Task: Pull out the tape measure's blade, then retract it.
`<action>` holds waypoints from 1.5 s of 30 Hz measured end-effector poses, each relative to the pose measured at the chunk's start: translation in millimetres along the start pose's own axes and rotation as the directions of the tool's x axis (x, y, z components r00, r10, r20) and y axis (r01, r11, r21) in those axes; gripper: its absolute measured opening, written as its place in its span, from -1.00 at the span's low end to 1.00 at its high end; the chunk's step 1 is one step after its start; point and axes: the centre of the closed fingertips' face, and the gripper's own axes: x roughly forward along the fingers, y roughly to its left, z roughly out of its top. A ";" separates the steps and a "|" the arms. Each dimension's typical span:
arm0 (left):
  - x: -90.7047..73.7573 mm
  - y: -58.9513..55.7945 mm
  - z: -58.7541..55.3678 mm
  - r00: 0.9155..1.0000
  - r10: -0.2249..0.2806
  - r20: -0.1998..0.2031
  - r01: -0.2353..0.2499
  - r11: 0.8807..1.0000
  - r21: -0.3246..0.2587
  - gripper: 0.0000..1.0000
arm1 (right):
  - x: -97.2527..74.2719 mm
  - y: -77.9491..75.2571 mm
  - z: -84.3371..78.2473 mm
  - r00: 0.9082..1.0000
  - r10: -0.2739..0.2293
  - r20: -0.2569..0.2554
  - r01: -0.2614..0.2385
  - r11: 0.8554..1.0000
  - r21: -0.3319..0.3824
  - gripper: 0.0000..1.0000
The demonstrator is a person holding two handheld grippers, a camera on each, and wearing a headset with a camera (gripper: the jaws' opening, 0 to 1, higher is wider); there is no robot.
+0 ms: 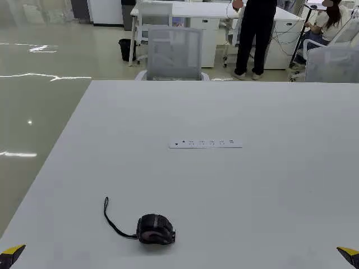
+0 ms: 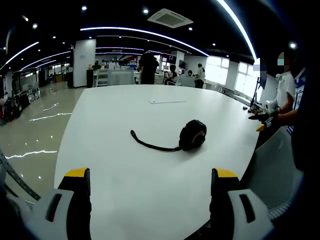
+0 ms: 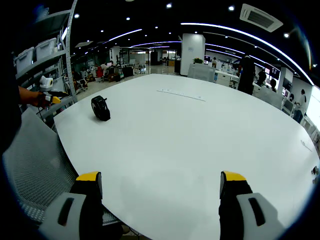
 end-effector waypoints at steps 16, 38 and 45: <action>3.4 -1.1 1.1 1.000 -0.014 -0.002 0.014 1.000 0.013 0.98 | 0.8 2.3 -4.8 1.000 0.007 0.000 -0.007 1.000 -0.006 1.00; 4.6 -9.1 0.4 0.999 -0.041 -0.032 0.043 0.997 0.058 0.98 | 1.4 1.6 -12.7 1.000 0.015 -0.013 -0.015 1.000 -0.027 1.00; 5.5 -9.7 -2.3 0.998 -0.046 -0.039 0.049 0.997 0.059 0.98 | 4.3 2.5 -11.0 1.000 0.022 -0.022 -0.023 0.999 -0.037 1.00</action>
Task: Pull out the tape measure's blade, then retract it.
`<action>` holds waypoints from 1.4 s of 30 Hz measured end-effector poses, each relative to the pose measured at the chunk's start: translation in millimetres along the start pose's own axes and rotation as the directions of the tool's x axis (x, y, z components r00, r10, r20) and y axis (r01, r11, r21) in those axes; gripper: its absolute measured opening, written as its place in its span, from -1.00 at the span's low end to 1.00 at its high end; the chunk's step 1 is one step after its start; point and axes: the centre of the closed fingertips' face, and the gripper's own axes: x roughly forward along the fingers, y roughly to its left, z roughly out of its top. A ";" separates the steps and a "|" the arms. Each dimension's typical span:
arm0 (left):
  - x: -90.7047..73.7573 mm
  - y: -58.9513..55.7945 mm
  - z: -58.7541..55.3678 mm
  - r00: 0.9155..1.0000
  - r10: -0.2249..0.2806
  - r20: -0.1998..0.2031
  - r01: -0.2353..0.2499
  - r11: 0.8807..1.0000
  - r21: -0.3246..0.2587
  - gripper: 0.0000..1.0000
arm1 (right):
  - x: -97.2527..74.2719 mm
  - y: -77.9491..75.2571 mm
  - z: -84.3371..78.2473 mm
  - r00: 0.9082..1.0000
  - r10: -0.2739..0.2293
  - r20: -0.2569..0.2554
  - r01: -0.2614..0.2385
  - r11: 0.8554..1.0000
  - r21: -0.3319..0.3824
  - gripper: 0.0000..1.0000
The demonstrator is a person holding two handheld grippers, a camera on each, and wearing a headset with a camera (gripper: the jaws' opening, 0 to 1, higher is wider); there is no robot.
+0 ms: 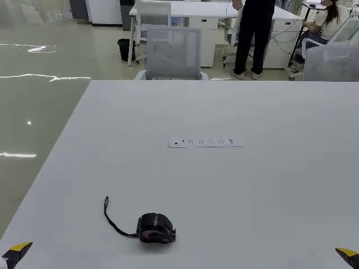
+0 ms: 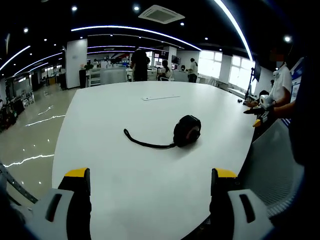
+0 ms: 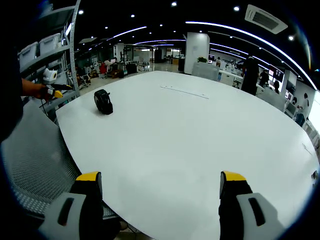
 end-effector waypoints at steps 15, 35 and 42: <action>17.9 -6.9 16.2 0.998 -0.065 -0.020 0.066 0.997 0.046 0.98 | 10.2 2.9 9.3 1.000 0.021 -0.004 -0.021 1.000 -0.009 1.00; 59.3 -27.9 37.6 0.981 -0.185 -0.058 0.192 0.969 0.154 0.98 | 42.0 37.3 36.1 0.986 0.162 -0.039 -0.165 0.978 -0.126 0.99; 69.7 -32.8 44.0 0.971 -0.226 -0.083 0.237 0.955 0.177 0.98 | 54.6 44.7 48.3 0.980 0.196 -0.038 -0.199 0.968 -0.154 0.96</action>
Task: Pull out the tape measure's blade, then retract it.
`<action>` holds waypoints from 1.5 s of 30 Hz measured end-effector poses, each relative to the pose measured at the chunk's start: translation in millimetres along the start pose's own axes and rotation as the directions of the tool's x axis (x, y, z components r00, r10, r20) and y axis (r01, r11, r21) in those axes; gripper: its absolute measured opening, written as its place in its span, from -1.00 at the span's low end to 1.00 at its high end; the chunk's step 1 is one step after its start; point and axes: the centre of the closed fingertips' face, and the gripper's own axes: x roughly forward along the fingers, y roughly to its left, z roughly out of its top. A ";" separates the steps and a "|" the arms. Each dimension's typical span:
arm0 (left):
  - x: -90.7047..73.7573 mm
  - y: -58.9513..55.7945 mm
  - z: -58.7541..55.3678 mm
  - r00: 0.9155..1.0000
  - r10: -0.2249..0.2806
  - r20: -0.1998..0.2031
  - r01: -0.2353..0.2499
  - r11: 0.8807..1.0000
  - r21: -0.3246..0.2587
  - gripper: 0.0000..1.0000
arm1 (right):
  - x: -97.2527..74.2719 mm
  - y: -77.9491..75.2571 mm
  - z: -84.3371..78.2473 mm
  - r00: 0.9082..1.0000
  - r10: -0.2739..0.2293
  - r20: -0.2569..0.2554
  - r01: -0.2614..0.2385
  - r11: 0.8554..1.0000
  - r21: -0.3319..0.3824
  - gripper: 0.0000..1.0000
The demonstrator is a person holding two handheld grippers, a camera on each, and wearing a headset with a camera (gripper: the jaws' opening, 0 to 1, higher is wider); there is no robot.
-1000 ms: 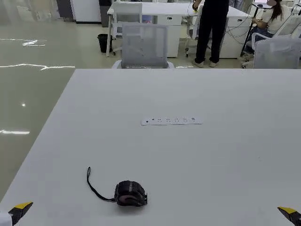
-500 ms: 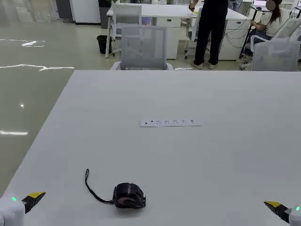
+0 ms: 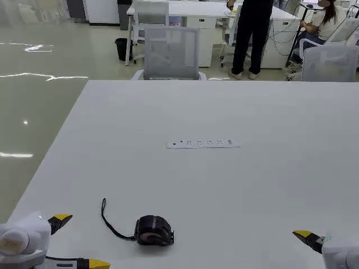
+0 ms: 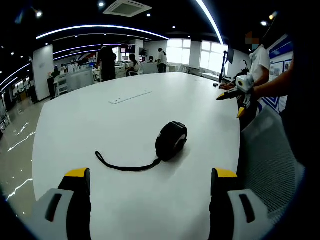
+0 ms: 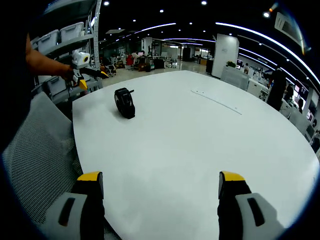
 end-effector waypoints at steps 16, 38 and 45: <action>37.5 -4.4 25.1 0.993 -0.111 -0.041 0.115 0.987 0.113 0.98 | 34.6 9.1 42.3 0.996 0.077 0.038 -0.074 0.994 -0.078 0.92; 86.3 -30.4 35.9 0.947 -0.263 -0.187 0.308 0.908 0.283 0.84 | 93.6 41.2 75.3 0.976 0.216 0.013 -0.211 0.964 -0.161 0.80; 98.6 -29.6 33.5 0.932 -0.258 -0.255 0.336 0.878 0.340 0.65 | 109.5 49.1 82.0 0.968 0.253 -0.007 -0.249 0.949 -0.194 0.76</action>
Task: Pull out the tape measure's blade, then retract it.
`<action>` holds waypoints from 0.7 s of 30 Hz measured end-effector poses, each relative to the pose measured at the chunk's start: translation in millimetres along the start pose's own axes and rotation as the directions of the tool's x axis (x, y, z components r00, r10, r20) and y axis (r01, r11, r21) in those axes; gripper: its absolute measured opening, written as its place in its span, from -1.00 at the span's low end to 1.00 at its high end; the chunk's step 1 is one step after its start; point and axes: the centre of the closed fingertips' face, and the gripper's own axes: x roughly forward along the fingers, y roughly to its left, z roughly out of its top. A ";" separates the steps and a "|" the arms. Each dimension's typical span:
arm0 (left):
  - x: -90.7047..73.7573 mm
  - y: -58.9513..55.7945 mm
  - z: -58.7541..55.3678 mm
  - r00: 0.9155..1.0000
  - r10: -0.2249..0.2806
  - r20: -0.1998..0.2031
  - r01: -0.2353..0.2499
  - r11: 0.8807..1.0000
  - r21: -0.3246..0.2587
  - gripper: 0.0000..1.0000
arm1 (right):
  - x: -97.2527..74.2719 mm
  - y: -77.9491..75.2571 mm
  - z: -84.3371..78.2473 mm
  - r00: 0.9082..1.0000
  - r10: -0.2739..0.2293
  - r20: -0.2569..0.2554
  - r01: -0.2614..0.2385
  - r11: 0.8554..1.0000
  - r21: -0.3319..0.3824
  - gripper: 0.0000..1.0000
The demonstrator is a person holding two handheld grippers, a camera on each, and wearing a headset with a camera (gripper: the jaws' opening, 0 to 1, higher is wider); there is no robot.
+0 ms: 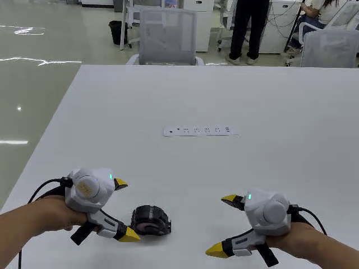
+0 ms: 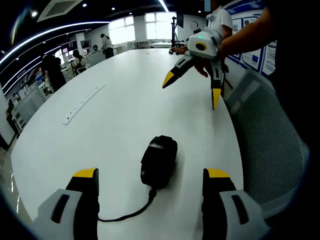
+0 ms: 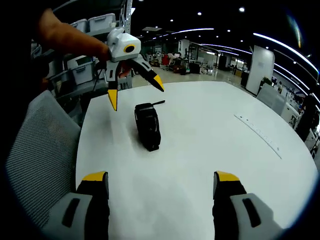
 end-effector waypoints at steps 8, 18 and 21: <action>15.9 -7.1 -0.4 0.998 -0.056 -0.039 0.057 0.998 0.034 0.49 | 25.1 5.8 14.2 0.998 0.058 0.023 -0.059 0.997 0.047 0.68; 26.9 -10.2 4.7 0.991 -0.113 -0.069 0.118 0.990 0.077 0.36 | 49.6 6.3 30.2 0.993 0.115 -0.004 -0.115 0.993 -0.021 0.54; 31.9 -11.0 5.8 0.990 -0.119 -0.079 0.126 0.988 0.087 0.31 | 59.4 9.5 32.8 0.991 0.136 -0.018 -0.136 0.990 -0.036 0.46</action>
